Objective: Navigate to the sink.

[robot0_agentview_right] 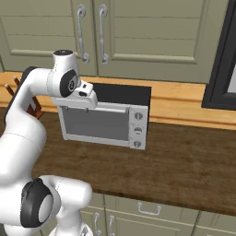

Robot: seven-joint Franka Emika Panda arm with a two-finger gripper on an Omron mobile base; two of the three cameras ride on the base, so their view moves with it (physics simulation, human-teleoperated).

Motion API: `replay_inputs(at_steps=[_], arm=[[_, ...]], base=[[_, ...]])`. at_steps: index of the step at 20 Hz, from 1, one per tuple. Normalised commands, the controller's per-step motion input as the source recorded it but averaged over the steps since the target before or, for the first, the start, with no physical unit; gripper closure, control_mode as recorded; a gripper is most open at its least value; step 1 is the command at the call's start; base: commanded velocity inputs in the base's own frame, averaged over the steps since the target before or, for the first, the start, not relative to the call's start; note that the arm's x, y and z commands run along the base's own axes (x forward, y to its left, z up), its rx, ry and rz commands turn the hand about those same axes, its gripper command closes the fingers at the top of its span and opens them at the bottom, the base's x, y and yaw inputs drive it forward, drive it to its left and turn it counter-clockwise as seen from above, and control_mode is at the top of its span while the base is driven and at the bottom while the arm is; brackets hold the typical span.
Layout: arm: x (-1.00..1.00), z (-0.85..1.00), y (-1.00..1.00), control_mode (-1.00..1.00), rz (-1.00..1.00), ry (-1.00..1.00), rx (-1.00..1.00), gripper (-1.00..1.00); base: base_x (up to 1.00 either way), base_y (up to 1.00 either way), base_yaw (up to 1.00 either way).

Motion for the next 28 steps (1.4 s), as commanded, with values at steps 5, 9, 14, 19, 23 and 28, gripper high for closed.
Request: replay_inputs(at_steps=[5,9,14,19,23,28], arm=[[0.0,0.0,0.0,1.0,0.0,0.0,0.0,-1.0],[0.0,0.0,0.0,1.0,0.0,0.0,0.0,-1.0],[0.0,0.0,0.0,1.0,0.0,0.0,0.0,-1.0],[0.0,0.0,0.0,1.0,0.0,0.0,0.0,-1.0],[0.0,0.0,0.0,1.0,0.0,0.0,0.0,-1.0],[0.0,0.0,0.0,1.0,0.0,0.0,0.0,-1.0]], base=[[0.0,0.0,0.0],[-0.34,0.0,0.0],[-0.89,-0.15,-0.19],[-0.31,-0.08,-0.6],[0.0,-0.02,-0.88],[0.0,0.0,-0.94]])
